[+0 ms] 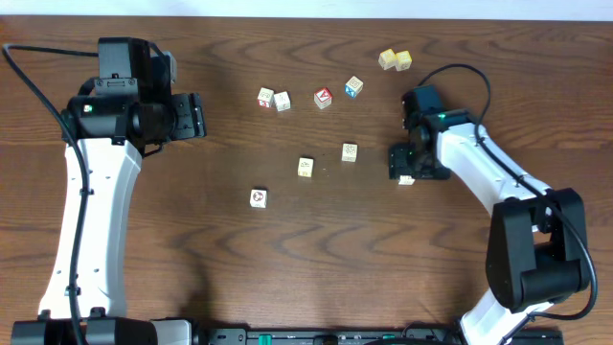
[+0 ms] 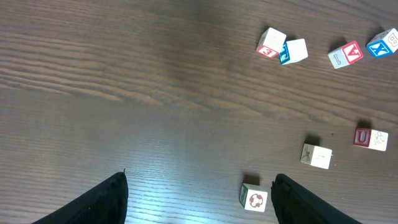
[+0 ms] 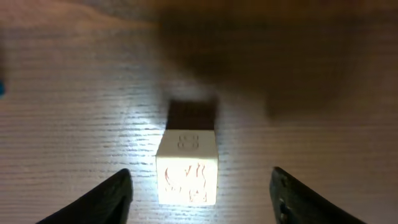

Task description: Lift 4 blocks

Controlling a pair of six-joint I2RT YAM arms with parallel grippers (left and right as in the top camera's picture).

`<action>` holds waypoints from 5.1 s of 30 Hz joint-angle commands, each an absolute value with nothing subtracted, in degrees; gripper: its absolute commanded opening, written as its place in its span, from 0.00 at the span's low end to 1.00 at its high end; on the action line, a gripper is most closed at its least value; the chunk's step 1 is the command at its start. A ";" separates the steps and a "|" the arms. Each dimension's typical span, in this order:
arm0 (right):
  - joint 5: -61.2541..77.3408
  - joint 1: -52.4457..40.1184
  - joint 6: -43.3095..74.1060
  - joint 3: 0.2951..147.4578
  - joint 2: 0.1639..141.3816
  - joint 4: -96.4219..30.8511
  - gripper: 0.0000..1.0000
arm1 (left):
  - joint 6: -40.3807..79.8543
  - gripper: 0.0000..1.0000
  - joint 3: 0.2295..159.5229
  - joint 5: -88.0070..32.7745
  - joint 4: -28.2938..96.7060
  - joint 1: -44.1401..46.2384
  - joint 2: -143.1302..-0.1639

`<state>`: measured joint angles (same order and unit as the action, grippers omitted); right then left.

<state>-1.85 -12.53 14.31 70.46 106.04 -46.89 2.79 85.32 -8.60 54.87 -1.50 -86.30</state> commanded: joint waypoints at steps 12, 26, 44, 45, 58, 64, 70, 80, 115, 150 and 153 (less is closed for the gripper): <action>3.27 -11.20 11.77 65.01 106.26 -40.36 0.58 | 2.66 0.74 86.11 -8.08 54.83 -1.69 -86.30; 3.05 -11.18 11.79 63.00 106.26 -35.88 0.38 | 2.66 0.75 86.11 -8.08 54.83 -1.69 -86.30; -1.34 -10.85 13.85 66.02 106.24 -31.00 0.28 | 2.66 0.74 86.11 -8.08 54.83 -1.69 -86.30; -2.02 -10.85 13.85 66.37 106.24 -30.98 0.28 | 2.66 0.74 86.11 -8.08 54.83 -1.69 -86.30; -3.64 -10.81 13.65 66.57 106.45 -27.20 0.26 | 2.66 0.74 86.11 -8.08 54.83 -1.69 -86.30; -4.95 -10.48 13.67 65.21 108.40 -27.70 0.25 | 2.66 0.74 86.11 -8.08 54.83 -1.69 -86.30; -5.76 -7.35 13.65 65.23 108.38 -28.16 0.27 | 2.66 0.74 86.11 -8.08 54.83 -1.69 -86.30; 0.99 -3.36 5.89 65.21 108.38 -31.73 0.26 | 2.66 0.74 86.11 -8.08 54.83 -1.69 -86.30; 1.96 -11.16 17.10 65.19 110.63 -27.81 0.26 | 2.66 0.74 86.11 -8.08 54.83 -1.69 -86.30; -4.47 -12.05 11.73 81.49 110.56 -43.11 0.65 | 2.66 0.74 86.11 -8.08 54.83 -1.69 -86.30; -1.61 -12.12 11.66 88.31 110.56 -48.56 0.70 | 2.66 0.74 86.11 -8.08 54.83 -1.69 -86.30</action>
